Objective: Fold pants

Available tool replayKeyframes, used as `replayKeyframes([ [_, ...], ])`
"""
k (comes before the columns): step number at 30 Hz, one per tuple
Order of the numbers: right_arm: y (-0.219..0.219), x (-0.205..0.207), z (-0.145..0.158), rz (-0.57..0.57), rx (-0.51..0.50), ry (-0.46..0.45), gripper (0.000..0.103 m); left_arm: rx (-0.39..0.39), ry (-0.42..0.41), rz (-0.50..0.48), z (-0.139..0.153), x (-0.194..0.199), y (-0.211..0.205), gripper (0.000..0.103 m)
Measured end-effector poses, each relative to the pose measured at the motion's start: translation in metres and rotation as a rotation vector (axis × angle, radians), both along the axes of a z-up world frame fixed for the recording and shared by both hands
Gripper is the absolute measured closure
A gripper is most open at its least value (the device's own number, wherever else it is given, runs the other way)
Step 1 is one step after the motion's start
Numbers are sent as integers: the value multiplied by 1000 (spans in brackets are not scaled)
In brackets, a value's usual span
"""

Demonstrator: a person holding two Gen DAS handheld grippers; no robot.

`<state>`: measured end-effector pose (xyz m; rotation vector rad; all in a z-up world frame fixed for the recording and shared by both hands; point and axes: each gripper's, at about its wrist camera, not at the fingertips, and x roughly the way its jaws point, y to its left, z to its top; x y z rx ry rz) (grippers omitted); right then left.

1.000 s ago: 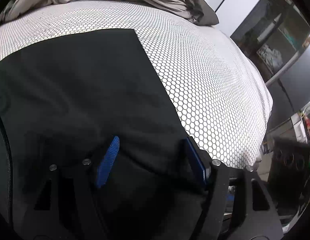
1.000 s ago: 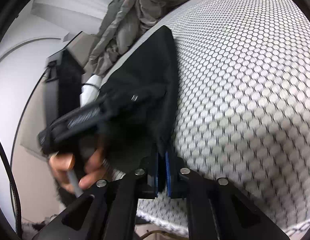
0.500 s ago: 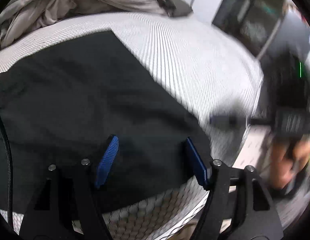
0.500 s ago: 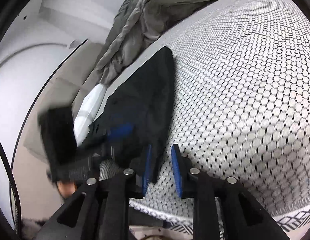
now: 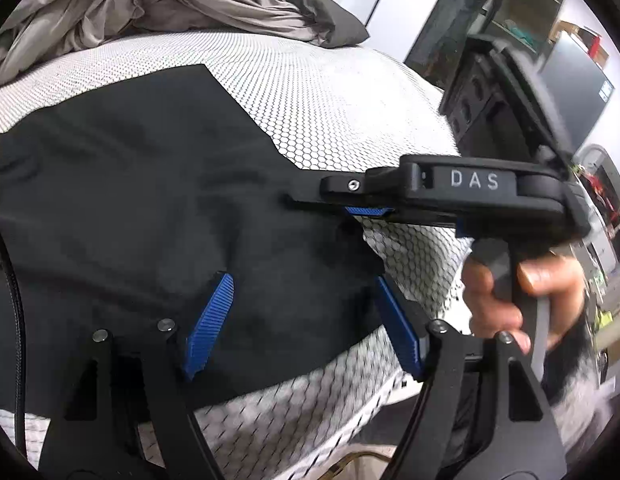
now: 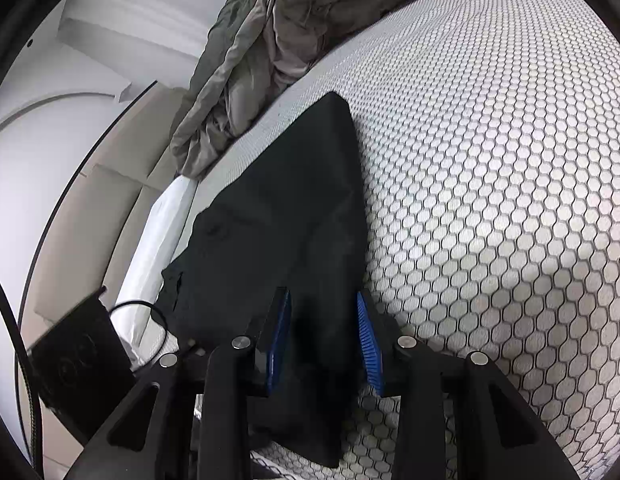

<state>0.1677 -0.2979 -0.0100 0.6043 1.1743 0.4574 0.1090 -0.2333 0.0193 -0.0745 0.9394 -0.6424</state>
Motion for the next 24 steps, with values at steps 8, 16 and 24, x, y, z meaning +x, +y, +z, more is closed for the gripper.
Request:
replayKeyframes([
  [8, -33, 7, 5, -155, -25, -46, 88, 226, -51, -131, -8, -32, -28, 20],
  [16, -21, -53, 16, 97, -40, -73, 61, -86, -14, 127, 32, 28, 30, 20],
  [24, -5, -48, -3, 140, -66, -50, 98, 35, 92, 223, -17, 81, -4, 24],
])
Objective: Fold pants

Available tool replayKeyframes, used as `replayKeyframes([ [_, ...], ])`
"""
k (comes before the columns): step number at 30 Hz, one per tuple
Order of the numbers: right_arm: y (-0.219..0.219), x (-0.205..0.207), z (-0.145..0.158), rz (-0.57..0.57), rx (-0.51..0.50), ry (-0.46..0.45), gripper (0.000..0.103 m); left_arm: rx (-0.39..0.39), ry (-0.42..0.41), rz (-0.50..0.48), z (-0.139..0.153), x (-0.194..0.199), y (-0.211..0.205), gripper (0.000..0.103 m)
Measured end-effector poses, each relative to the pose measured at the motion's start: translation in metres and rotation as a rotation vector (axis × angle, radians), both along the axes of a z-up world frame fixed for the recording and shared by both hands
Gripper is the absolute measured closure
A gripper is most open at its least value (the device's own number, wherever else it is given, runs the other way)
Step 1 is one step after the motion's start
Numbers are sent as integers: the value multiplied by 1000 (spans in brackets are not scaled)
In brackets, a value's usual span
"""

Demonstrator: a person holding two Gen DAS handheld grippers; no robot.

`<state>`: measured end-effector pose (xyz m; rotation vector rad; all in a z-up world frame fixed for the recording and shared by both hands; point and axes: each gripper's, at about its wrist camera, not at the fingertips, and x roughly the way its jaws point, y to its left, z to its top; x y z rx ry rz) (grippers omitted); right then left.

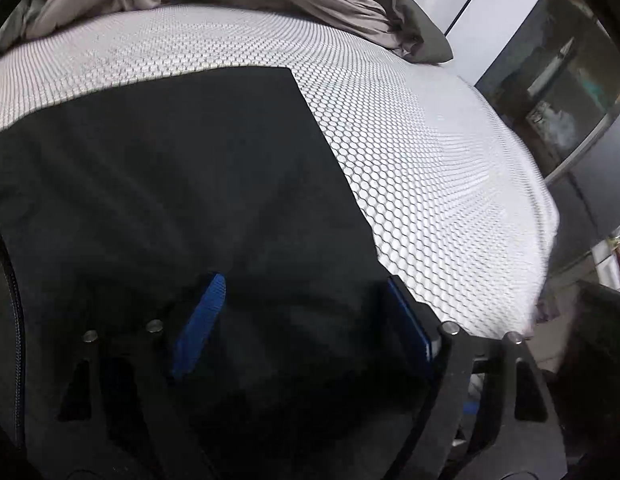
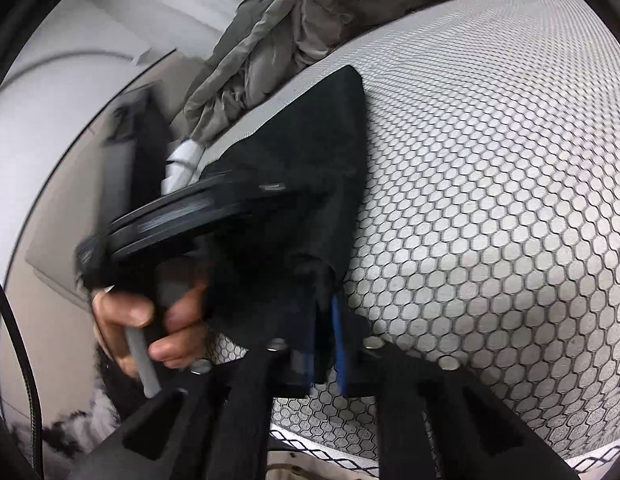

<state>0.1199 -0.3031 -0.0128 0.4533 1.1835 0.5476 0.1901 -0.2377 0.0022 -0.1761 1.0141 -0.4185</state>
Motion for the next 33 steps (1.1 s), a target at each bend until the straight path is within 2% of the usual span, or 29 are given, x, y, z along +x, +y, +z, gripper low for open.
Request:
replayKeyframes([
  [2, 4, -9, 1, 60, -21, -6, 101, 25, -4, 10, 0, -1, -5, 24],
  [5, 15, -23, -5, 156, -45, -1, 102, 18, -3, 18, -2, 5, -8, 24],
  [7, 12, -29, -7, 171, -41, 8, 101, 3, -2, 15, 0, 3, -4, 24],
  [9, 4, -32, 0, 157, -37, -16, 96, -47, 0, -5, 7, -9, 3, 24],
  [11, -9, -32, 8, 101, -15, -45, 78, -60, -34, -53, 19, -27, 6, 24],
  [13, -25, -35, 14, 31, 4, -61, 64, -9, -94, -113, 20, -54, 4, 24],
  [14, -30, -32, 14, 0, 9, -65, 59, 45, -100, -167, 15, -69, -2, 24],
  [15, -36, -29, 13, -44, 12, -69, 58, 87, -103, -205, 11, -79, -7, 24],
  [16, -39, -30, 13, -62, 9, -67, 56, 169, -136, -253, 4, -95, -13, 23],
  [18, -33, -21, 5, -102, 7, -55, 53, 269, -187, -309, -4, -117, -19, 21],
  [19, -31, -19, 2, -119, 3, -49, 50, 279, -193, -335, -5, -128, -16, 21],
  [22, -19, -6, -3, -138, 4, -50, 45, 208, -200, -368, 11, -144, 11, 21],
  [26, 3, 18, -8, -112, -27, -58, 44, 92, -239, -209, 42, -144, 86, 21],
  [29, 17, 63, -20, -101, -13, -17, 45, 44, -234, 54, 47, -124, 165, 21],
  [30, 22, 81, -28, -108, -27, 12, 47, 36, -223, 102, 45, -118, 182, 21],
  [32, 38, 105, -35, -82, -95, 26, 80, 26, -182, 232, 33, -107, 229, 21],
  [33, 44, 115, -35, -60, -146, 19, 83, 28, -167, 261, 29, -102, 237, 21],
])
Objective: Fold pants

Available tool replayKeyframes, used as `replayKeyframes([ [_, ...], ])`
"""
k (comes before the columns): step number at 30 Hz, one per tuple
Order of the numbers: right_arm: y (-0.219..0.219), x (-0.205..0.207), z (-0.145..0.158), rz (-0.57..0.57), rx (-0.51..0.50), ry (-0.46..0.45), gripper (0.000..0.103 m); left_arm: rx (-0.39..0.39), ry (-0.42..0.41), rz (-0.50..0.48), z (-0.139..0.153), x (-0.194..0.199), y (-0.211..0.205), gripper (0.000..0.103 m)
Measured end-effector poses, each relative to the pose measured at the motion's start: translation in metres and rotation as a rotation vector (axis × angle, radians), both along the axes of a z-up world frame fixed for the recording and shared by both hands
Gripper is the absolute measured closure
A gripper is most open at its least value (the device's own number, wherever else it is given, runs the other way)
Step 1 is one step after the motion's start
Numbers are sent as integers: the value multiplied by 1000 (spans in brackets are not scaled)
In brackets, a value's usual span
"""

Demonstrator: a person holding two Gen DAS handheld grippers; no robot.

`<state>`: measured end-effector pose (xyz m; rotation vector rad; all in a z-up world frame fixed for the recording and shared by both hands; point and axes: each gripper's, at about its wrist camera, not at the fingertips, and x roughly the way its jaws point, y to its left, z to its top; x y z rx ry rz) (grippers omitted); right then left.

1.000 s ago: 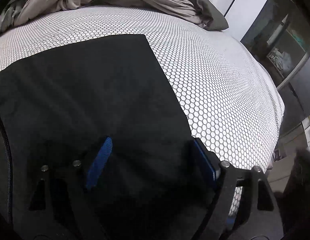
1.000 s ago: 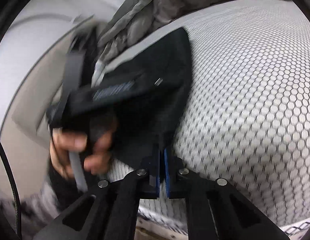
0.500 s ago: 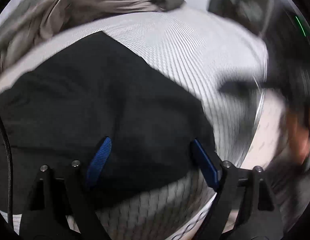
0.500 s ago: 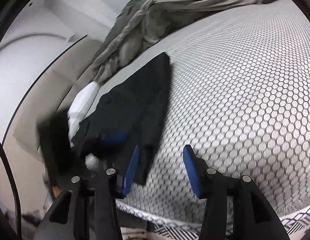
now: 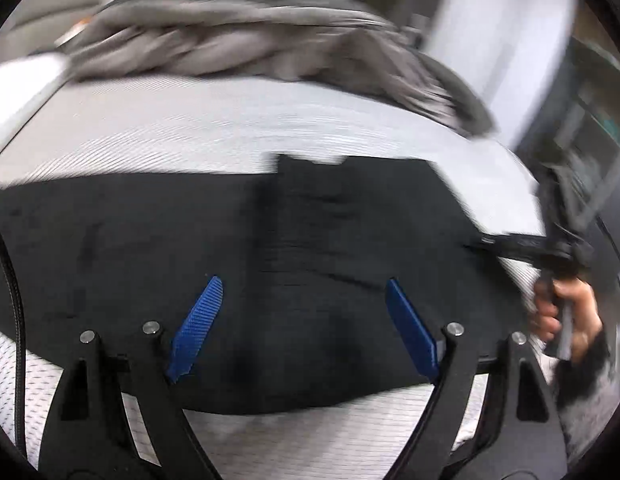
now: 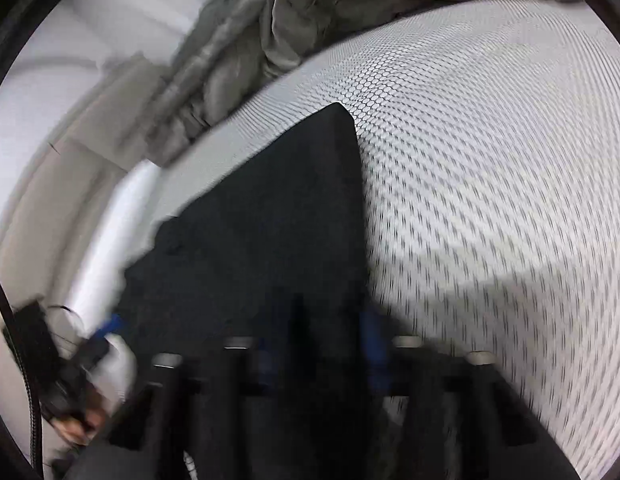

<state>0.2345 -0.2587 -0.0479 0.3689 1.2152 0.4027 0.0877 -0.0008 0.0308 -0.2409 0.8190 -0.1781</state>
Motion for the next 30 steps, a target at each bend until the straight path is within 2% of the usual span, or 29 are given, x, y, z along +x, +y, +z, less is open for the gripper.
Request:
replayKeyframes([
  [1, 5, 9, -1, 20, -12, -7, 89, -5, 28, 38, -6, -1, 19, 21],
  [3, 12, 19, 9, 50, -22, -62, 90, -18, 64, 63, -16, -7, 41, 21],
  [4, 19, 23, 12, 63, -74, -80, 87, -13, 65, 68, -21, -10, 45, 21],
  [5, 22, 24, 12, 73, -140, -96, 78, 4, 63, 73, -23, -13, 47, 21],
  [6, 24, 26, 8, 73, -211, -97, 75, 17, 55, 74, -26, -8, 52, 21],
  [8, 19, 19, 11, 36, -280, -98, 75, 32, 24, 65, -20, -11, 47, 21],
  [9, 18, 10, 19, 35, -291, -124, 74, 42, -7, 44, -12, -11, 35, 21],
  [12, 27, -27, 50, 97, -300, -247, 73, 97, -104, -103, 9, 3, -16, 21],
  [13, 34, -37, 56, 130, -288, -269, 65, 122, -107, -168, 7, 5, -38, 21],
  [14, 41, -49, 59, 165, -267, -279, 51, 123, -103, -204, 4, 7, -45, 25],
  [15, 51, -62, 58, 205, -246, -284, 46, 122, -87, -252, -1, 9, -59, 28],
  [17, 69, -78, 48, 275, -232, -282, 44, 139, -25, -327, -17, 18, -82, 39],
  [20, 86, -89, 23, 344, -271, -232, 44, 239, 15, -355, -39, 24, -98, 42],
  [23, 80, -98, 10, 393, -368, -276, 45, 224, 14, -391, -42, 24, -88, 44],
  [25, 59, -97, 12, 342, -427, -286, 45, 195, 23, -389, -45, 19, -75, 45],
  [27, 31, -95, 12, 252, -449, -257, 44, 188, 24, -393, -47, 18, -70, 45],
  [30, 17, -92, 24, 197, -407, -259, 46, 186, -17, -355, -28, 9, -65, 45],
])
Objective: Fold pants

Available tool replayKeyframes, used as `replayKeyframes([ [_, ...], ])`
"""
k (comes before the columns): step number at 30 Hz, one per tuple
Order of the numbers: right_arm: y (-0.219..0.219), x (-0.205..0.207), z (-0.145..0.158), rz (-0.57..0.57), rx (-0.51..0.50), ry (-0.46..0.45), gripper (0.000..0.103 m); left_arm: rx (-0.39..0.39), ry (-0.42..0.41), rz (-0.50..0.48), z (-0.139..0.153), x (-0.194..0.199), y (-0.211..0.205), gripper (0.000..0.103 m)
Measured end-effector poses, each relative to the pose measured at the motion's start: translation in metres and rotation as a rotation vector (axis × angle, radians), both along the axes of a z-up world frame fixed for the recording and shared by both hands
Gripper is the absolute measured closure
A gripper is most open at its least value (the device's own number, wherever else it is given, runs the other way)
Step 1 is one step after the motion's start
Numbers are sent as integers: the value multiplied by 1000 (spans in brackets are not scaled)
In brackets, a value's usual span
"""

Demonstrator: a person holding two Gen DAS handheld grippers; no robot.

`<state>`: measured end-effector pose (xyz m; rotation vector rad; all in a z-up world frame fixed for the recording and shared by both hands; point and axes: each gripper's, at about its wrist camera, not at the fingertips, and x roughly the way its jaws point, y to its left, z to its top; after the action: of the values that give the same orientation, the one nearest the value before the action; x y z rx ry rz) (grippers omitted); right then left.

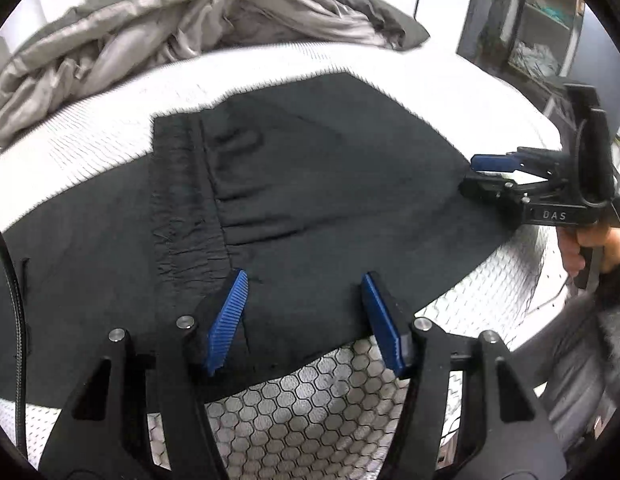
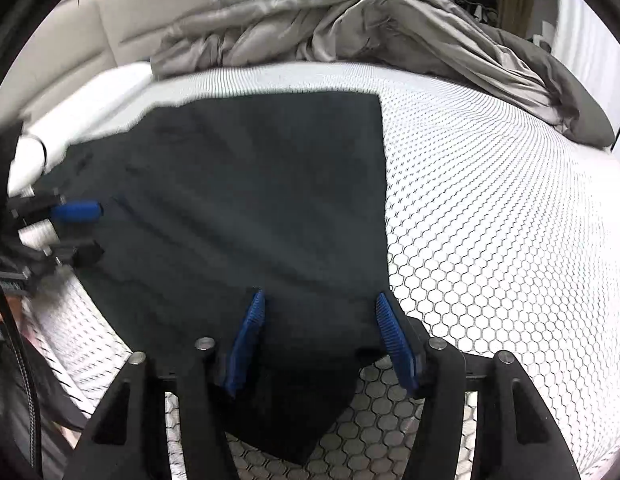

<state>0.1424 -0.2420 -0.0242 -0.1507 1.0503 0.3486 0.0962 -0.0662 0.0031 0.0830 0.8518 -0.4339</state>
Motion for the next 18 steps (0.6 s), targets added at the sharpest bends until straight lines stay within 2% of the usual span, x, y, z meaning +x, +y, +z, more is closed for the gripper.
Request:
replayKeyframes([
  [3, 9, -2, 26, -3, 68, -104, 46, -43, -65, 19, 24, -8, -1, 45],
  [5, 26, 7, 30, 10, 121, -96, 46, -32, -75, 12, 29, 10, -14, 45],
  [7, 42, 11, 26, 36, 159, -49, 46, -15, -38, 5, 23, 26, -23, 45],
  [9, 65, 26, 9, 70, 129, 1, 46, 29, 50, 20, -2, 42, -22, 45],
  [12, 77, 28, -18, 125, 19, 60, 47, 26, 51, -9, -10, 41, -11, 50],
  [13, 82, 32, -16, 139, -11, 51, 47, 24, 49, -16, -9, 39, -6, 54],
  [16, 50, 26, -12, 72, -99, 19, 47, -17, 58, -17, -7, 32, 10, 54],
  [18, 26, 22, -10, 16, -128, -6, 47, 3, 49, -8, -5, 26, 12, 54],
])
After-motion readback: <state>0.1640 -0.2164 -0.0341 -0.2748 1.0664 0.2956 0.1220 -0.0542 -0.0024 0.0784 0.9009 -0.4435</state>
